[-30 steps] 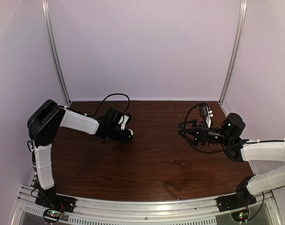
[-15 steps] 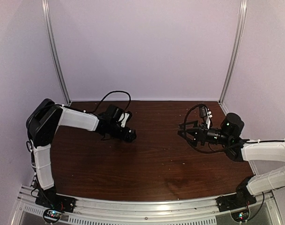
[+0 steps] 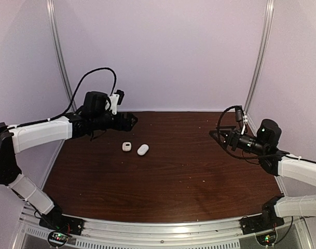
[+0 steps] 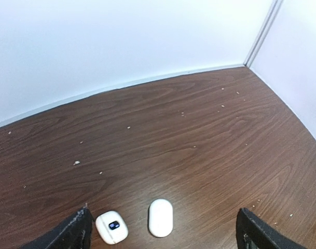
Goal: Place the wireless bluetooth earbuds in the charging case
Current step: Reset both arms
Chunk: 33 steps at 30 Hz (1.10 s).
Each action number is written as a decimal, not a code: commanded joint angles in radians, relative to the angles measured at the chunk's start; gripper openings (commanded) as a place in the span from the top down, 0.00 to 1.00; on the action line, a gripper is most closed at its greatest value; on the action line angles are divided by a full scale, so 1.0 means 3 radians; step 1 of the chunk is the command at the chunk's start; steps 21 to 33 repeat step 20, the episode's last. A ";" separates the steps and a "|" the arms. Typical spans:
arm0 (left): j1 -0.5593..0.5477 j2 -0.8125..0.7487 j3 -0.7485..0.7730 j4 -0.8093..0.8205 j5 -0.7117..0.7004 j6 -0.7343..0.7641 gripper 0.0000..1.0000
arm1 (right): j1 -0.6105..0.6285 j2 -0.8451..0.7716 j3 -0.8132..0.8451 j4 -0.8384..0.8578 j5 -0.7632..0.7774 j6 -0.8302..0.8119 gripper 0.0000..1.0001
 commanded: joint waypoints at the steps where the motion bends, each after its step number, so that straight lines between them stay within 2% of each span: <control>1: 0.0254 -0.0324 -0.0380 0.0099 -0.0057 -0.0241 0.02 | -0.0189 -0.0154 0.0073 -0.0346 0.0219 -0.0105 0.00; 8: 0.0299 -0.0909 -0.1095 0.0186 -0.0490 -0.0544 0.02 | -0.0377 -0.0399 -0.0334 -0.0294 0.0464 0.0050 0.00; 13: 0.0299 -0.1008 -0.1390 0.0189 -0.0632 -0.0653 0.02 | -0.0397 -0.0494 -0.0600 -0.0181 0.0573 0.0112 0.00; 20: 0.0299 -0.1052 -0.1522 0.0395 -0.0690 -0.0670 0.02 | -0.0395 -0.0635 -0.0712 -0.0165 0.0695 0.0130 0.00; 33: 0.0299 -0.1052 -0.1522 0.0395 -0.0690 -0.0670 0.02 | -0.0395 -0.0635 -0.0712 -0.0165 0.0695 0.0130 0.00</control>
